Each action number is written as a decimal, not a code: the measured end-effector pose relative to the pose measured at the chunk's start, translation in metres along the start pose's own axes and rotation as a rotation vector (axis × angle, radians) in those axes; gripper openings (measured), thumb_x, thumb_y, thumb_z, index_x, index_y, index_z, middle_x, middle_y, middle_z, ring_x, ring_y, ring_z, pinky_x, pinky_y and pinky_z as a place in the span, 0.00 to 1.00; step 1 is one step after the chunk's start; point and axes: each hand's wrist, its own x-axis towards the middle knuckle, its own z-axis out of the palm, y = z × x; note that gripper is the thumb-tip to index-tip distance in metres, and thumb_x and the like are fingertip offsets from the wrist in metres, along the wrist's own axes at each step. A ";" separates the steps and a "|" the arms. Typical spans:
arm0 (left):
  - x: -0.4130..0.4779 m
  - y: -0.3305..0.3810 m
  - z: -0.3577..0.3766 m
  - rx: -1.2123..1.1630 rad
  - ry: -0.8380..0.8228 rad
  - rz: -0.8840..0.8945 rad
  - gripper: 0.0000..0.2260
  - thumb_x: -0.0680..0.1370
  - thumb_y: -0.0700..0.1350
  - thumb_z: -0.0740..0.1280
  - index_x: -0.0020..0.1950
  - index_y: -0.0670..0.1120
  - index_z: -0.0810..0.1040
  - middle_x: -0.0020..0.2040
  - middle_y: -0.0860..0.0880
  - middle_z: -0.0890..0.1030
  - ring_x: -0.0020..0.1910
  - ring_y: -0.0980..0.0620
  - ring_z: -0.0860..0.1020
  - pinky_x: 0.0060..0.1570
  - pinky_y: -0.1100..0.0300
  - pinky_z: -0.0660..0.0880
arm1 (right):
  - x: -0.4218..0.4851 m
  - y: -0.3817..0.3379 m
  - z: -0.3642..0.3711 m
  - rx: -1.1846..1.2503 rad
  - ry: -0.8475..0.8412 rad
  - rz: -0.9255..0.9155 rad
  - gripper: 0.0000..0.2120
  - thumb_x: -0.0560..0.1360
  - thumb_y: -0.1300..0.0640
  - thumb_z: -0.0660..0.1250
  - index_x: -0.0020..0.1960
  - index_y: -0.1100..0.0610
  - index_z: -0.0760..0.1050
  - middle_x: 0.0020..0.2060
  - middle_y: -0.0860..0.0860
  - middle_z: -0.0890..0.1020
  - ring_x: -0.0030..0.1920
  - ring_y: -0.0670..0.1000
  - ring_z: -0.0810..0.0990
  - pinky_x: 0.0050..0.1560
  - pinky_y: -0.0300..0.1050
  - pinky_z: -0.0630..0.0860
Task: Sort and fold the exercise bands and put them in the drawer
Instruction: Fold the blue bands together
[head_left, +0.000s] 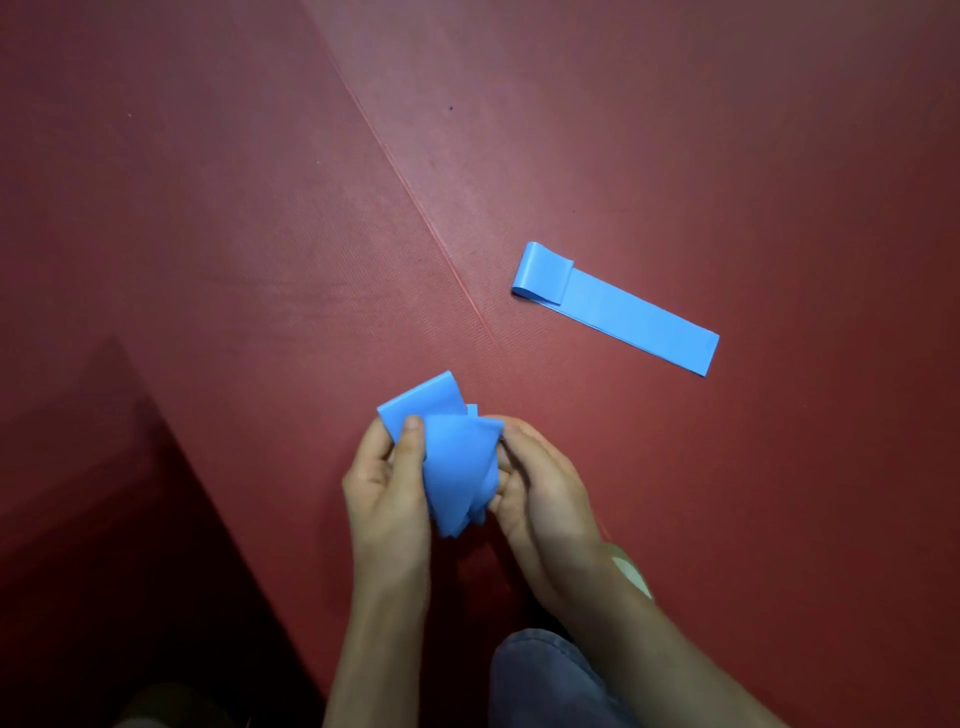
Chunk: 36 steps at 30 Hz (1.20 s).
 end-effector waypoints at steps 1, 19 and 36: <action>-0.001 0.000 0.001 0.006 0.019 0.009 0.12 0.78 0.34 0.56 0.39 0.46 0.73 0.23 0.58 0.78 0.23 0.65 0.75 0.26 0.74 0.70 | -0.001 0.000 0.004 0.022 -0.005 0.004 0.09 0.73 0.55 0.61 0.40 0.56 0.78 0.34 0.54 0.82 0.34 0.49 0.80 0.40 0.41 0.75; 0.018 -0.011 0.004 -0.116 0.464 0.097 0.11 0.79 0.41 0.57 0.38 0.49 0.71 0.21 0.60 0.74 0.24 0.63 0.70 0.30 0.67 0.69 | -0.027 0.020 0.025 -0.136 -0.085 -0.160 0.11 0.61 0.46 0.65 0.37 0.52 0.77 0.29 0.44 0.80 0.31 0.39 0.76 0.32 0.29 0.72; 0.015 -0.004 -0.008 0.030 -0.136 0.042 0.11 0.77 0.36 0.59 0.37 0.46 0.75 0.27 0.56 0.78 0.29 0.63 0.74 0.31 0.71 0.72 | -0.006 -0.023 0.003 -0.914 -0.168 -0.762 0.09 0.72 0.60 0.62 0.47 0.57 0.80 0.41 0.36 0.76 0.42 0.34 0.75 0.45 0.26 0.69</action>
